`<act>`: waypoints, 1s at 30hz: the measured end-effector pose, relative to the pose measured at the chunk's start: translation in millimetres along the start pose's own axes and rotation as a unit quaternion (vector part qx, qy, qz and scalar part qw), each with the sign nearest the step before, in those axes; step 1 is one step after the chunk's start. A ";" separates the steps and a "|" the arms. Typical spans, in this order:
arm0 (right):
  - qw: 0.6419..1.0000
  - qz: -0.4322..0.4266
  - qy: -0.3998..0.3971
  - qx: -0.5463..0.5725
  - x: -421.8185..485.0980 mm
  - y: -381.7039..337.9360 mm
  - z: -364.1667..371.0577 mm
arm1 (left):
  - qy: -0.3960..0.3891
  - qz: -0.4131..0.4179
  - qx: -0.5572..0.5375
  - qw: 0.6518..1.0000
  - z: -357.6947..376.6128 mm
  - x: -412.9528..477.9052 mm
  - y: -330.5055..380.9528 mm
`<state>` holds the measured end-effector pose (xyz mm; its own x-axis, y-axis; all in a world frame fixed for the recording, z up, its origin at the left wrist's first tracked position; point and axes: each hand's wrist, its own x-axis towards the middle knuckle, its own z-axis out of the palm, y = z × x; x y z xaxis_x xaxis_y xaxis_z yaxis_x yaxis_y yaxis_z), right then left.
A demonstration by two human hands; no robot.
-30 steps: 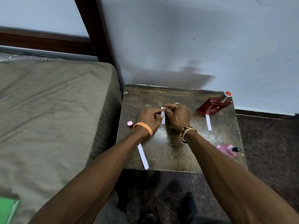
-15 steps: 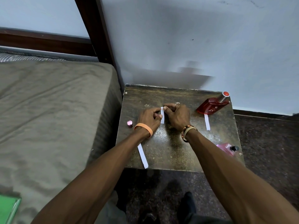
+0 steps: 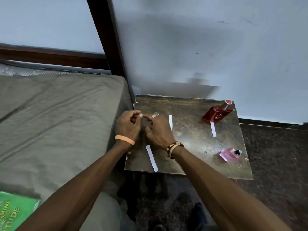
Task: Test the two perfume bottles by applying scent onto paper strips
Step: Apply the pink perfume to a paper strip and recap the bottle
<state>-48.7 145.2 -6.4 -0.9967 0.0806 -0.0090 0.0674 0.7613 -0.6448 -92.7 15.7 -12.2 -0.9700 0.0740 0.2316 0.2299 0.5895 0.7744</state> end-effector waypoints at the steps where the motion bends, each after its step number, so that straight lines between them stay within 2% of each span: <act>1: 0.999 -0.018 -0.024 -0.016 0.7 -6.1 9.5 | 0.012 0.012 0.038 0.999 -5.9 -0.1 -7.3; 3: 0.996 -0.025 -0.075 -0.049 0.2 -10.9 29.6 | -0.024 0.007 0.086 0.996 -11.4 -5.3 -23.6; 5: 0.989 -0.023 -0.112 -0.091 -3.9 -8.1 42.5 | -0.104 -0.056 0.064 0.991 -9.6 -17.5 -34.8; 6: 0.988 -0.026 -0.115 -0.101 -6.1 -4.8 45.6 | -0.121 -0.079 0.048 0.988 -8.2 -22.5 -39.5; 10: 0.992 -0.035 -0.097 -0.077 -6.1 6.7 45.1 | -0.089 -0.133 0.011 0.987 -5.9 -26.9 -43.1; 18: 0.993 0.005 -0.105 -0.058 3.7 1.4 44.9 | -0.070 -0.112 0.004 0.991 -7.7 -26.8 -40.1; 26: 0.987 0.106 -0.047 0.115 -8.5 -3.4 18.5 | -0.107 -0.150 -0.124 0.975 -9.8 -18.8 -7.2; 30: 0.985 0.117 -0.009 0.124 -23.8 -10.2 -11.9 | -0.124 -0.172 -0.195 0.957 -8.3 -16.7 24.6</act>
<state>-25.2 143.2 9.4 -0.9560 0.2215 -0.1923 0.2846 0.5419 -0.7908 -70.2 22.3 7.9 -0.9714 0.1470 -0.1867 -0.1420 0.2712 0.9520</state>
